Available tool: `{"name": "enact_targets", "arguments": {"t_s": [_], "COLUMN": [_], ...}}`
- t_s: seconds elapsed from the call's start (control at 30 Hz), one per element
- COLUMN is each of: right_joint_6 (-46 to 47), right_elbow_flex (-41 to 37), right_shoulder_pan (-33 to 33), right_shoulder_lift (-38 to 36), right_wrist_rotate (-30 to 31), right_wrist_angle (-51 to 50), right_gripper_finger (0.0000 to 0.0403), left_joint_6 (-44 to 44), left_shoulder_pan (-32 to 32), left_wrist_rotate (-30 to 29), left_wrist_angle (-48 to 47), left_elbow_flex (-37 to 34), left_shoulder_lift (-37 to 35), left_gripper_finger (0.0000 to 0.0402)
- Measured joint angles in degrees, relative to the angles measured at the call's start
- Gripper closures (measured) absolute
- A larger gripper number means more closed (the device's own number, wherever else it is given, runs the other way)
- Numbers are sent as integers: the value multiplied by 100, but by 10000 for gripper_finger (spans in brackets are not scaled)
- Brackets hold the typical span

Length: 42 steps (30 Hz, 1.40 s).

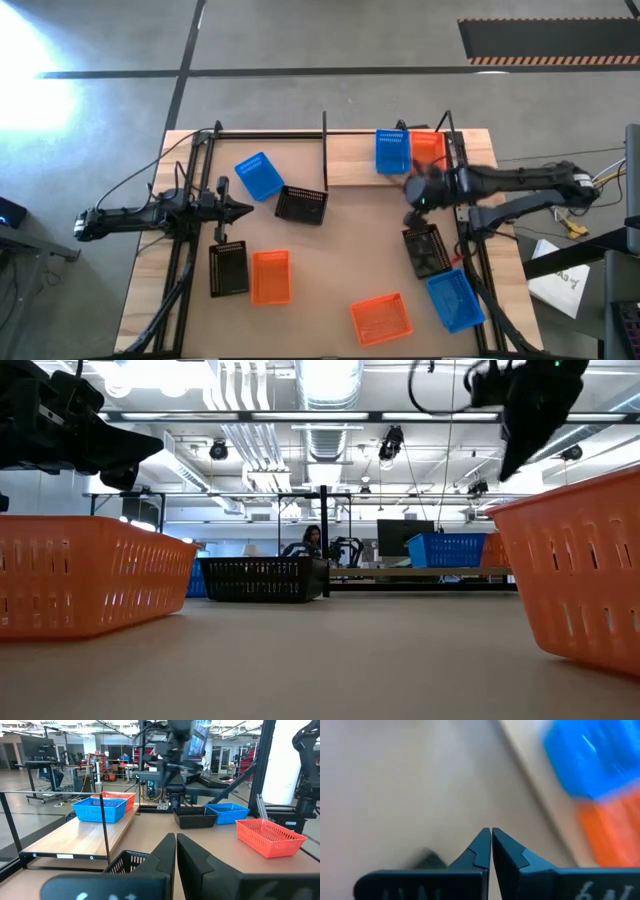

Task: Stack baskets on shelf by color
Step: Put the top black bin on the shelf

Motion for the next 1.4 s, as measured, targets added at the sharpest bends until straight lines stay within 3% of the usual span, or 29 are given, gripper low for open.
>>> {"name": "enact_targets", "arguments": {"t_s": [0.2,0.33,0.43,0.6,0.77,0.93,1.17,1.4], "right_joint_6": [-591,-1198,-1762,-2703,-3380,-4095,-5224,-5413], "right_elbow_flex": [-807,-1288,-1348,-991,-310,439,1508,1984], "right_shoulder_pan": [1084,1171,1037,615,237,133,97,0], "right_shoulder_lift": [265,712,1125,1785,2480,3190,4097,4032], "right_wrist_rotate": [7,12,14,-520,-1184,-1186,-1188,-1184], "right_wrist_angle": [3108,4897,5350,5388,5146,4670,3318,2763], "right_gripper_finger": [394,394,393,382,328,284,259,260], "left_joint_6": [0,0,0,0,0,0,0,0], "left_shoulder_pan": [-1,0,0,0,-2,-2,-1,-2], "left_wrist_rotate": [0,1,1,0,2,1,2,2], "left_wrist_angle": [0,1,0,0,0,0,1,2], "left_elbow_flex": [0,0,0,0,0,0,0,0], "left_shoulder_lift": [0,0,0,1,0,0,1,2], "left_gripper_finger": [402,402,402,402,402,402,402,402]}}
